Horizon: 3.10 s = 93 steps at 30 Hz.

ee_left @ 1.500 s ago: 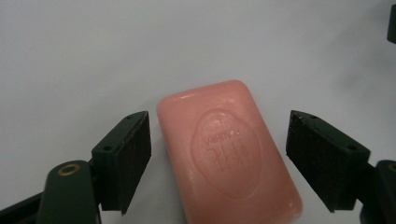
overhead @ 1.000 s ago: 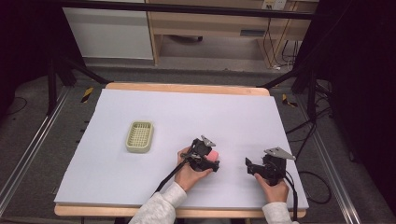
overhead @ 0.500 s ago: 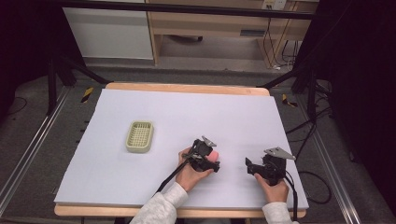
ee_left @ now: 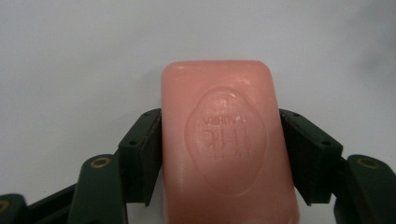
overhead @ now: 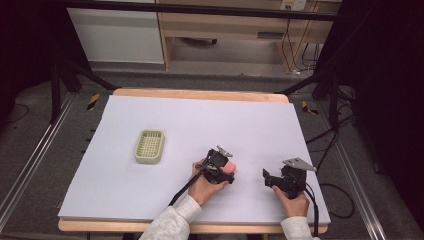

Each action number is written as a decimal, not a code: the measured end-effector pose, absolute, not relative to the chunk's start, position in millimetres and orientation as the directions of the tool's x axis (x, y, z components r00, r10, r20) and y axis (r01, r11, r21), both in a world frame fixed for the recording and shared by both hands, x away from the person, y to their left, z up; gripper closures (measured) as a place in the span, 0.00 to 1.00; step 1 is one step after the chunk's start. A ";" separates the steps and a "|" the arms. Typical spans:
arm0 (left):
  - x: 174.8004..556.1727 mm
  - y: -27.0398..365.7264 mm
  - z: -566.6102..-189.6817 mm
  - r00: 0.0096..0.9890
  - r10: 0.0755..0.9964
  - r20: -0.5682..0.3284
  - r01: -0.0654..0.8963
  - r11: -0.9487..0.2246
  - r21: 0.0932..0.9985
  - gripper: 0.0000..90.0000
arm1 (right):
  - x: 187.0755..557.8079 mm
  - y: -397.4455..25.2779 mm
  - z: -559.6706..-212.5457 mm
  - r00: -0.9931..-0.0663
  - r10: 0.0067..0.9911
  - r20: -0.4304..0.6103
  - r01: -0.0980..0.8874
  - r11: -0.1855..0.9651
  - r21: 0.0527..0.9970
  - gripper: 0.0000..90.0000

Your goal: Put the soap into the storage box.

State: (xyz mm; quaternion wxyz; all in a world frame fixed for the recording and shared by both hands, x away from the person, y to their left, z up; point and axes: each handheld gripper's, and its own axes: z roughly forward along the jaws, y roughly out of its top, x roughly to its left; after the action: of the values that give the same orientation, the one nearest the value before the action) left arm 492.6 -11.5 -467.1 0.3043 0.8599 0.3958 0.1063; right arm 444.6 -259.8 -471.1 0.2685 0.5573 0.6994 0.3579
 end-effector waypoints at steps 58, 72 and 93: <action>486.7 19.3 -439.9 0.690 0.723 -0.042 0.584 -0.521 0.622 0.41 | 444.5 -259.9 -470.6 -0.237 0.971 0.026 0.586 0.121 0.802 0.11; 484.7 59.8 -418.7 0.661 0.749 -0.043 0.583 -0.476 0.659 0.41 | 444.4 -260.1 -470.6 -0.232 0.972 0.024 0.586 0.120 0.802 0.11; 485.5 113.1 -398.3 0.599 0.799 -0.052 0.587 -0.394 0.707 0.41 | 444.8 -259.9 -471.0 -0.232 0.972 0.023 0.587 0.122 0.800 0.11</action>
State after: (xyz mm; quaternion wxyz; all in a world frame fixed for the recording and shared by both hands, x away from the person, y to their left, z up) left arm 485.5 113.1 -398.3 0.3536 0.8212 0.4219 0.1500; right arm 444.8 -259.9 -471.0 0.2693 0.5580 0.6987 0.3576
